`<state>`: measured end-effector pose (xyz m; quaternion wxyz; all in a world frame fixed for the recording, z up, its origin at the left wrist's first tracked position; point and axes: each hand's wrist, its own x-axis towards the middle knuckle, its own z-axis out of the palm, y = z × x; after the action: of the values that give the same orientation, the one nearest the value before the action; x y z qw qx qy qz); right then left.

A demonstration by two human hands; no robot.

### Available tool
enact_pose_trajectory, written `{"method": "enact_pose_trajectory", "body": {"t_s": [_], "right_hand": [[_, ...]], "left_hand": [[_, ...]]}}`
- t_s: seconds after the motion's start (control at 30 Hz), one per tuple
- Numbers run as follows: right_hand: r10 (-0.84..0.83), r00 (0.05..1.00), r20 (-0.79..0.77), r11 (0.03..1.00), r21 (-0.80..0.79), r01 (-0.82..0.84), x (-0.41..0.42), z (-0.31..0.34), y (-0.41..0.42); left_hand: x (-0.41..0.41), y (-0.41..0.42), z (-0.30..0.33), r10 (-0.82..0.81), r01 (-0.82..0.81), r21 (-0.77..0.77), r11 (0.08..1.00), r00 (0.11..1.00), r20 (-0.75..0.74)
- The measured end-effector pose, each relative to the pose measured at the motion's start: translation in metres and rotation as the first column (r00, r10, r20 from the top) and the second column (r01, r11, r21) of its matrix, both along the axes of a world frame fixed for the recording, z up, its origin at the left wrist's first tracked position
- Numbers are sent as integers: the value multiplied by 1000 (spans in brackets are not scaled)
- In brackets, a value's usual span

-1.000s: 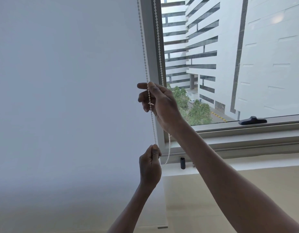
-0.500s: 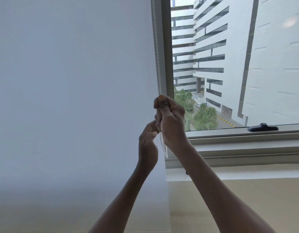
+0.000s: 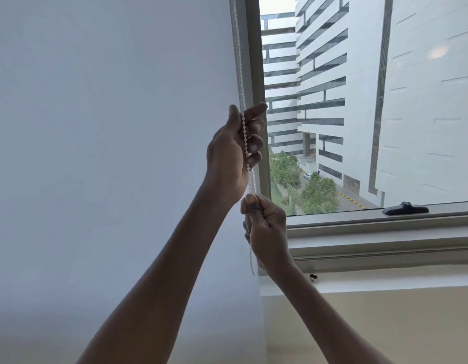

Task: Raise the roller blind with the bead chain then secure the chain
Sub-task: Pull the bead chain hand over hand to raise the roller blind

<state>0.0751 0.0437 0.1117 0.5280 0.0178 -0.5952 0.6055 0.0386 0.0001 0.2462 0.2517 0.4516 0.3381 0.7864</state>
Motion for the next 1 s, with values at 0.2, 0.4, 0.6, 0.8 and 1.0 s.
{"method": "enact_pose_trajectory", "body": {"t_s": [0.2, 0.4, 0.6, 0.8, 1.0], "right_hand": [[-47, 995, 83, 999, 5, 46, 1, -32, 7], [26, 987, 156, 1000, -13, -24, -2, -56, 11], [213, 924, 316, 956, 129, -265, 11, -21, 32], [395, 903, 169, 899, 131, -418, 31, 93, 37], [390, 919, 58, 921, -6, -390, 15, 161, 3]], "left_hand": [[3, 6, -34, 55, -52, -20, 998, 966, 254], [-4, -3, -66, 4, -5, 0, 1000, 922, 388], [-12, -15, -72, 18, -25, 13, 1000, 921, 388], [-13, -12, -86, -10, 6, 11, 1000, 917, 400], [-5, -8, -91, 18, -9, -28, 1000, 938, 347]]}}
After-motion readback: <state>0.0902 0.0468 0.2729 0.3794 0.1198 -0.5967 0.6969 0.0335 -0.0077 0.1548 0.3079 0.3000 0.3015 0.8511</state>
